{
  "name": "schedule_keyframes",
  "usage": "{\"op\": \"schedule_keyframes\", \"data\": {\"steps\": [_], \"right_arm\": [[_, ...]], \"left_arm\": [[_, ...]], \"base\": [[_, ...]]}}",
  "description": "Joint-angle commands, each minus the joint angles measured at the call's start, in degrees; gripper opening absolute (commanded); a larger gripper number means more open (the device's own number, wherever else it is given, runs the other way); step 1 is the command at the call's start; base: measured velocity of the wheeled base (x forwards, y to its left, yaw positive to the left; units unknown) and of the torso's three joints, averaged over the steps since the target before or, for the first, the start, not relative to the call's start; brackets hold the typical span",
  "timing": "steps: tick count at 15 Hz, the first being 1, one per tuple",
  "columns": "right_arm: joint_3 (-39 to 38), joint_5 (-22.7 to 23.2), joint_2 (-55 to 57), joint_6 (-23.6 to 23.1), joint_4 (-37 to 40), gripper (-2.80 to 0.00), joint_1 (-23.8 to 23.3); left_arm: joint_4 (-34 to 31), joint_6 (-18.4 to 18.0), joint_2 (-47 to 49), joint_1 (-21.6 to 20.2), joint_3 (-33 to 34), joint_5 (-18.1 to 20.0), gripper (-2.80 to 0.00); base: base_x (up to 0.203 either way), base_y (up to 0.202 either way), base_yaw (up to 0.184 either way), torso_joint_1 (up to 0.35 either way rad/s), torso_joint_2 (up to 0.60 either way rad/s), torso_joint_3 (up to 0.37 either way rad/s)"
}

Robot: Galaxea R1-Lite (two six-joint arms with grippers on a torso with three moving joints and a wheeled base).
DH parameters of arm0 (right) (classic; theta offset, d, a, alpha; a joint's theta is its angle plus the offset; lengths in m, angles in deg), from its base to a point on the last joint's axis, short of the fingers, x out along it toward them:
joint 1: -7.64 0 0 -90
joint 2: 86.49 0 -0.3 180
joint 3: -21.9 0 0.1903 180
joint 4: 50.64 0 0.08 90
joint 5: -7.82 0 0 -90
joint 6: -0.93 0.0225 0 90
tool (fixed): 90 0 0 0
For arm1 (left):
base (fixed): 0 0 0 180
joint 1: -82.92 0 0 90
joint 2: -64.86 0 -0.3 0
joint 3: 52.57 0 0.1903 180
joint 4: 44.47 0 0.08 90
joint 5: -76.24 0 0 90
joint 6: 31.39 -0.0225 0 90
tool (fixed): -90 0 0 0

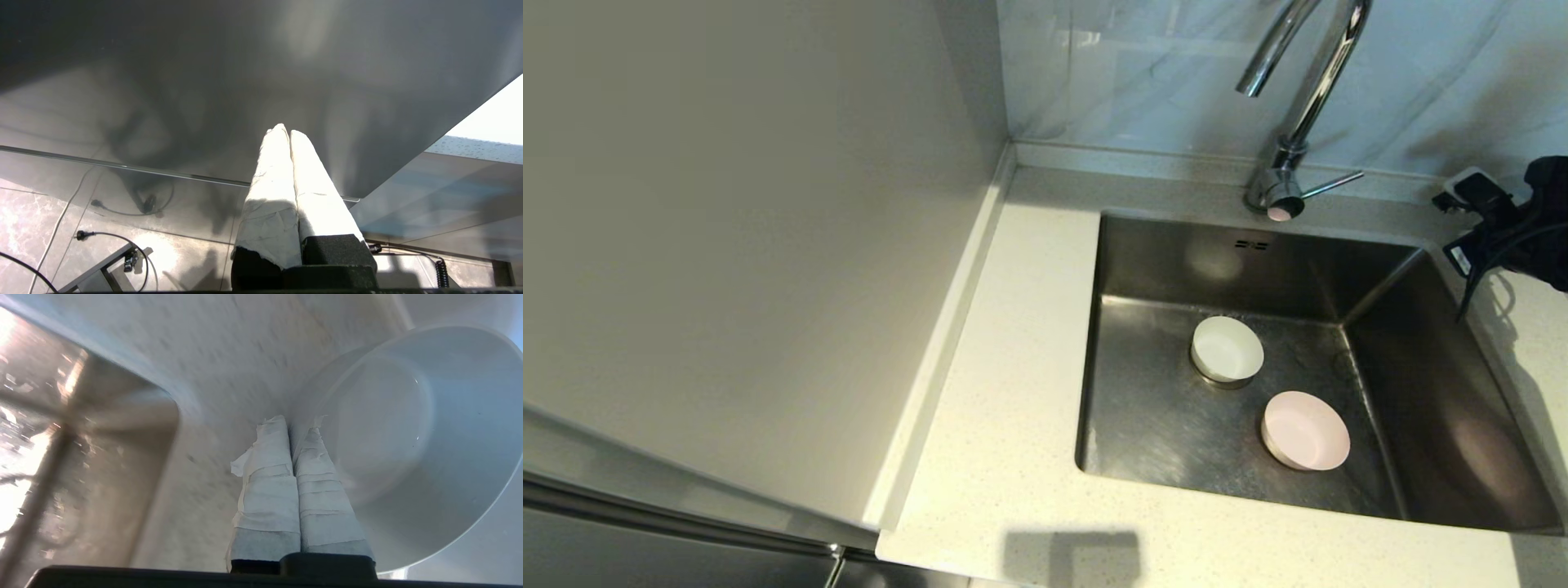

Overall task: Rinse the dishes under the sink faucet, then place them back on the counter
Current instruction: Put a bowl back to the table from the sink

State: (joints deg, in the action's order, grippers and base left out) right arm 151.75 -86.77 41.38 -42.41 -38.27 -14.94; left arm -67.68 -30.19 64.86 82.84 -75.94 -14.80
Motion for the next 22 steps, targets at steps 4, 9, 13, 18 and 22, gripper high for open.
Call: {"op": "schedule_keyframes", "data": {"steps": [4, 9, 13, 18, 22], "right_arm": [[-0.3, -0.4, -0.5, -0.3, -0.1, 0.00, -0.5], [0.2, -0.2, -2.7, -0.1, -0.2, 0.00, -0.9], [-3.7, 1.4, -10.7, 0.1, -0.2, 0.00, -1.4], [-21.8, 10.9, -23.6, 0.8, 10.4, 0.00, 1.6], [-28.8, 12.5, -26.0, 5.6, 16.2, 0.00, 11.2]], "left_arm": [[0.0, 0.0, -0.2, 0.0, 0.0, 0.0, -2.80], [0.0, 0.0, -0.2, 0.0, 0.0, 0.0, -2.80], [0.0, 0.0, -0.2, 0.0, 0.0, 0.0, -2.80], [0.0, 0.0, -0.2, 0.0, 0.0, 0.0, -2.80], [0.0, 0.0, -0.2, 0.0, 0.0, 0.0, -2.80]], "base": [[0.000, 0.000, 0.000, 0.000, 0.00, 0.000], [0.000, 0.000, 0.000, 0.000, 0.00, 0.000], [0.000, 0.000, 0.000, 0.000, 0.00, 0.000], [0.000, 0.000, 0.000, 0.000, 0.00, 0.000], [0.000, 0.000, 0.000, 0.000, 0.00, 0.000]]}}
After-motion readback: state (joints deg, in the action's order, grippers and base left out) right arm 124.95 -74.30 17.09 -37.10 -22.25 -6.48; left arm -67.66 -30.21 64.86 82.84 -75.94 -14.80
